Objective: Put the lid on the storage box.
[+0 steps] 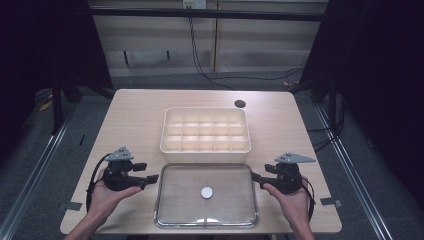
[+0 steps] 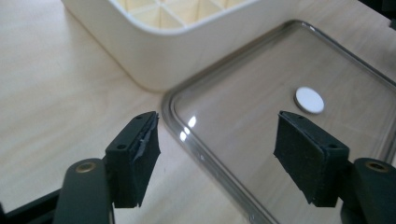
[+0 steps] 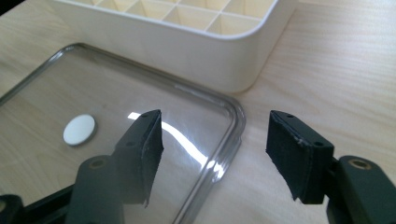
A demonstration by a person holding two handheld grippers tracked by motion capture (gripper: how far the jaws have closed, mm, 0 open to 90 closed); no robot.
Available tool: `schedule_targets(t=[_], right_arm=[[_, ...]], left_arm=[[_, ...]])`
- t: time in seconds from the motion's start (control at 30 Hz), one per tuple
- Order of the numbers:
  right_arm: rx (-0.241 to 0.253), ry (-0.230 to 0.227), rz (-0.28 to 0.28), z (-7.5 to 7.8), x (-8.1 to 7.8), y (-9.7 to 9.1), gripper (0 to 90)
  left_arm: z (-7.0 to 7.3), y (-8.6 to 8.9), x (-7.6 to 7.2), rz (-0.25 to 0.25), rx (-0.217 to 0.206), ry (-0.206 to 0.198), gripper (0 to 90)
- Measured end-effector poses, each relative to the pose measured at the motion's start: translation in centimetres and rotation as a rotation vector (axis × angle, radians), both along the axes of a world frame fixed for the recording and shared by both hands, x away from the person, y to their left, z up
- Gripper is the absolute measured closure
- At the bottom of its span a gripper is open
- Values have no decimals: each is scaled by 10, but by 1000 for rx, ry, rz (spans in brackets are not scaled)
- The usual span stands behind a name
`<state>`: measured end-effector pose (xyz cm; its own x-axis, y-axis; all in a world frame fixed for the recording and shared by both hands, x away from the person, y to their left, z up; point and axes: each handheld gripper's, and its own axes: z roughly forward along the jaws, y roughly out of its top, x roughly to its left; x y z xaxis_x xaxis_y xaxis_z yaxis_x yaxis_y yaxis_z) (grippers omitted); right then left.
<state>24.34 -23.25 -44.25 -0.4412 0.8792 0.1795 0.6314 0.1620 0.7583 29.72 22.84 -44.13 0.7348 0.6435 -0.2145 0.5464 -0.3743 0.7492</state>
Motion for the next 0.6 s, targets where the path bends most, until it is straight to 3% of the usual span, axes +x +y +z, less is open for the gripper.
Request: schedule_targets(t=[0.17,0.27,0.4,0.5,0.6], right_arm=[[5,10,8,-4,14,5,362],[-13,26,2,-10,22,7,363],[8,41,7,-19,26,8,372],[6,70,14,-28,27,10,362],[9,98,14,-34,24,10,357]], left_arm=[[-14,-4,4,11,-24,23,356],[-24,-2,4,21,-11,33,384],[-35,5,6,33,-49,74,439],[-40,4,6,40,0,74,443],[-43,0,3,19,-1,88,440]])
